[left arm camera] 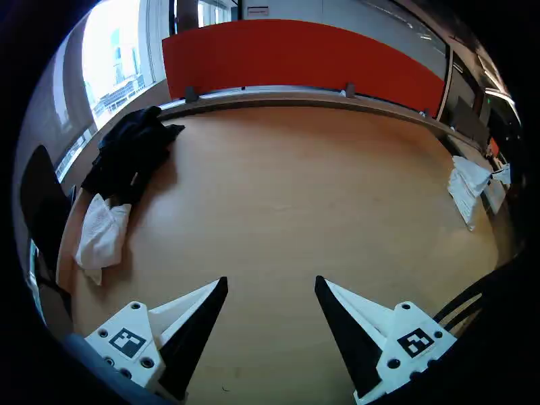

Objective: Fold towel

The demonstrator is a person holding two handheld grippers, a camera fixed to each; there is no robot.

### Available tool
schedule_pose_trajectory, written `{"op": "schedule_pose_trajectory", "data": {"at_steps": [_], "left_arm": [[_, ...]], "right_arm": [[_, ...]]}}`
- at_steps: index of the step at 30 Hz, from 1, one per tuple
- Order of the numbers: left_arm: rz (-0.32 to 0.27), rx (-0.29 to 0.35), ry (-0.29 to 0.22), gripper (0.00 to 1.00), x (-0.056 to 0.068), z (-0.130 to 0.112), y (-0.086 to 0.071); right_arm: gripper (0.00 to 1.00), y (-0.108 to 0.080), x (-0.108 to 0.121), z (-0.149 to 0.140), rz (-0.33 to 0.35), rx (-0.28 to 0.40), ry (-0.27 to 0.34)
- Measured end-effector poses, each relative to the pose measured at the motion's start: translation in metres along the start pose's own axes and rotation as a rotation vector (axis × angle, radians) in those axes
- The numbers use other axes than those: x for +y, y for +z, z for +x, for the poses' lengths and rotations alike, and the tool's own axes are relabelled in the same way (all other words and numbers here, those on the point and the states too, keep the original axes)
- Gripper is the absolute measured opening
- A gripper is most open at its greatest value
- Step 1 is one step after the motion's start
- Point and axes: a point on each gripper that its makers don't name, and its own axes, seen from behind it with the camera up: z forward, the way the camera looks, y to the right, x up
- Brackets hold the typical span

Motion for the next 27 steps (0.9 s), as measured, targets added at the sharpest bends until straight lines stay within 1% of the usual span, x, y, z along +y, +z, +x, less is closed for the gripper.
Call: {"op": "schedule_pose_trajectory", "data": {"at_steps": [8,16,18,20,22,23,27], "left_arm": [[0.005,-0.002,0.001,0.96,-0.001,-0.001,-0.001],[0.006,-0.003,0.0,0.96,-0.001,0.0,0.0],[0.006,-0.003,0.0,0.96,-0.001,0.0,0.0],[0.005,-0.003,0.001,0.96,0.0,0.0,0.001],[0.005,-0.002,0.002,0.96,0.0,0.001,0.001],[0.005,-0.002,0.003,0.96,0.001,0.001,0.001],[0.004,-0.002,0.003,0.96,0.001,0.002,0.002]], "right_arm": [[0.05,0.01,0.0,-0.017,-0.008,-0.043,0.026],[0.04,0.014,0.003,-0.026,-0.026,-0.067,0.036],[0.11,0.014,0.006,-0.027,-0.035,-0.073,0.036],[0.25,0.014,0.009,-0.029,-0.05,-0.08,0.036],[0.35,0.014,0.01,-0.031,-0.059,-0.088,0.037],[0.38,0.014,0.011,-0.032,-0.063,-0.091,0.038],[0.39,0.015,0.013,-0.035,-0.071,-0.1,0.047]]}}
